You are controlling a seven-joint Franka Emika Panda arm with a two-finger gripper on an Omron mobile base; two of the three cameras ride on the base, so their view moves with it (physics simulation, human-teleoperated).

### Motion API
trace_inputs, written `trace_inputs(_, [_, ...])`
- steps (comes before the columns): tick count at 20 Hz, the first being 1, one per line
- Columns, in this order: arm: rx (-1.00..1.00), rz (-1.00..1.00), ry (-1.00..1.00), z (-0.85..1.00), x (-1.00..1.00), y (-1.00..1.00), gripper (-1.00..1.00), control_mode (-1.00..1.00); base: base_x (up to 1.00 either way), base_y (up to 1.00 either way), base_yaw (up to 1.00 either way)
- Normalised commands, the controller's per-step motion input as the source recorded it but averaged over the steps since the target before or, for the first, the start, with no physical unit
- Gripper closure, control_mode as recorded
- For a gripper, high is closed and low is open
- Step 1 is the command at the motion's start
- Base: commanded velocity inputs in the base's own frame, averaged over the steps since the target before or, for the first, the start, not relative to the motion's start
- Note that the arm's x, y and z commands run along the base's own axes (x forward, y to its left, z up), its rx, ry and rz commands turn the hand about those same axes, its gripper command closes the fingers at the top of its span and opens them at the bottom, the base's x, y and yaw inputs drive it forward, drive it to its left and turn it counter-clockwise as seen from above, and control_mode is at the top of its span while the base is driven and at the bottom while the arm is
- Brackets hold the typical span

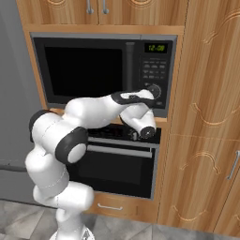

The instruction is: Pick the bell pepper from the sink and place it in the bowl. Then pick the bowl and place it in the microwave. Then close the microwave door and press the start button.

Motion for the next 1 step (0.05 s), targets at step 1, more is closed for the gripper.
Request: trace_inputs(1, [0.0,0.0,0.0,0.0,0.0,0.0,1.0,-1.0,0.0,0.0,0.0])
